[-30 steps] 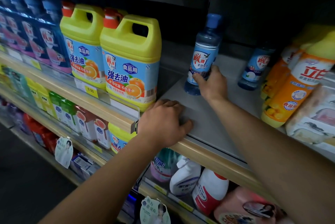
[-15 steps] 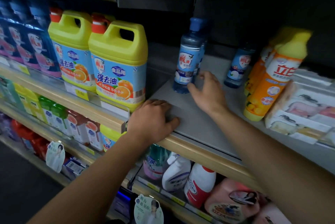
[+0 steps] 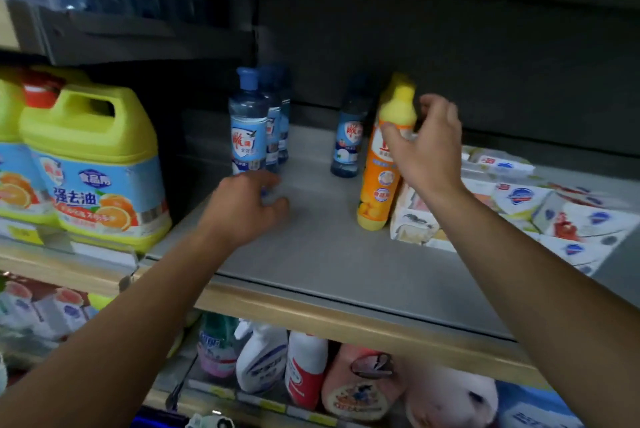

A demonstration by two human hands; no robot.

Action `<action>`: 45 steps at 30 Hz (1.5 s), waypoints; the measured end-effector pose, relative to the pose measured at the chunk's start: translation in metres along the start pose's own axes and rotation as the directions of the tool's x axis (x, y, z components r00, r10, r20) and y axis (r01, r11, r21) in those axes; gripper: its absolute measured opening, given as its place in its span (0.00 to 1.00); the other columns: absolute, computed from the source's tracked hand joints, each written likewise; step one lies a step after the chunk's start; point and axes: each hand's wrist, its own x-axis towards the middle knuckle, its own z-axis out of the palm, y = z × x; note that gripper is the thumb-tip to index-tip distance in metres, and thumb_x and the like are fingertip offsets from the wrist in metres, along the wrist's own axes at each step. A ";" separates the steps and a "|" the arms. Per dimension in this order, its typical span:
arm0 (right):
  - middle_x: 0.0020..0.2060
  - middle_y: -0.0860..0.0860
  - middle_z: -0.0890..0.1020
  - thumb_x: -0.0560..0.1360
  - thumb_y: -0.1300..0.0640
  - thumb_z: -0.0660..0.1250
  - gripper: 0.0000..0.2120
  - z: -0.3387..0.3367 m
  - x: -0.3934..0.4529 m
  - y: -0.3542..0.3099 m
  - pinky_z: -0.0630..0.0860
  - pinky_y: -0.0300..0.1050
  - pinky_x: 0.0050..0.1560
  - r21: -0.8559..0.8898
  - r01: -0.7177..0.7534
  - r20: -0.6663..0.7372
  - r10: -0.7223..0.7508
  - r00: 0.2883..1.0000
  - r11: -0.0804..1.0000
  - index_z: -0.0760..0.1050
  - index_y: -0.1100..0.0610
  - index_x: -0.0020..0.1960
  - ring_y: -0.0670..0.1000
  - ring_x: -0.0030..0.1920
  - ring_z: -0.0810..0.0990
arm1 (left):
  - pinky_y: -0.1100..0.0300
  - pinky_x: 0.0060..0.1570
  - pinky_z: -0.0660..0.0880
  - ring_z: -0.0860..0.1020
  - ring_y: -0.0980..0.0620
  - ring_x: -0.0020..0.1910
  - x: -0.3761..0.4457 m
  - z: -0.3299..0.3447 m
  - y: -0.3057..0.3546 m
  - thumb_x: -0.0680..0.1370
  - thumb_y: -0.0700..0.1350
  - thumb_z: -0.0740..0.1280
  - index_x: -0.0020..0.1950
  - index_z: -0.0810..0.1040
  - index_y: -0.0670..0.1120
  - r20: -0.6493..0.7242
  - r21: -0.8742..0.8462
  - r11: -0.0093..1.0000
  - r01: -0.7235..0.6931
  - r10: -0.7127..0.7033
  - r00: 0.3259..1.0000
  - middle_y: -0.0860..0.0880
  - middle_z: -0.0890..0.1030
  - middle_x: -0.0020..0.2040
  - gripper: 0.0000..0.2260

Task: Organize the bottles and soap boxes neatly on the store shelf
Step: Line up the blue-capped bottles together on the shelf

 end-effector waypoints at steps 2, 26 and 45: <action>0.59 0.55 0.74 0.74 0.44 0.68 0.25 0.008 0.008 0.005 0.69 0.45 0.52 -0.023 -0.023 0.055 0.024 0.998 0.999 0.69 0.57 0.65 0.56 0.59 0.73 | 0.54 0.61 0.75 0.79 0.44 0.58 0.020 0.005 0.012 0.73 0.50 0.72 0.62 0.80 0.48 -0.020 -0.061 0.998 -0.021 0.020 1.000 0.46 0.82 0.58 0.18; 0.54 0.50 0.74 0.76 0.44 0.64 0.19 0.025 0.002 0.015 0.76 0.51 0.48 0.038 -0.040 0.022 0.039 0.999 0.998 0.70 0.53 0.63 0.50 0.53 0.75 | 0.57 0.45 0.68 0.77 0.37 0.57 0.232 0.146 0.080 0.78 0.45 0.66 0.71 0.64 0.41 -0.010 -0.477 0.879 -0.015 0.011 1.000 0.35 0.78 0.60 0.23; 0.55 0.53 0.74 0.76 0.43 0.64 0.21 0.022 0.004 0.014 0.69 0.46 0.44 -0.003 -0.035 0.063 0.035 0.997 0.999 0.70 0.54 0.63 0.54 0.53 0.76 | 0.56 0.58 0.77 0.78 0.60 0.59 0.037 0.035 0.048 0.79 0.49 0.67 0.70 0.64 0.56 0.046 -0.630 0.770 -0.097 0.162 0.986 0.57 0.78 0.60 0.22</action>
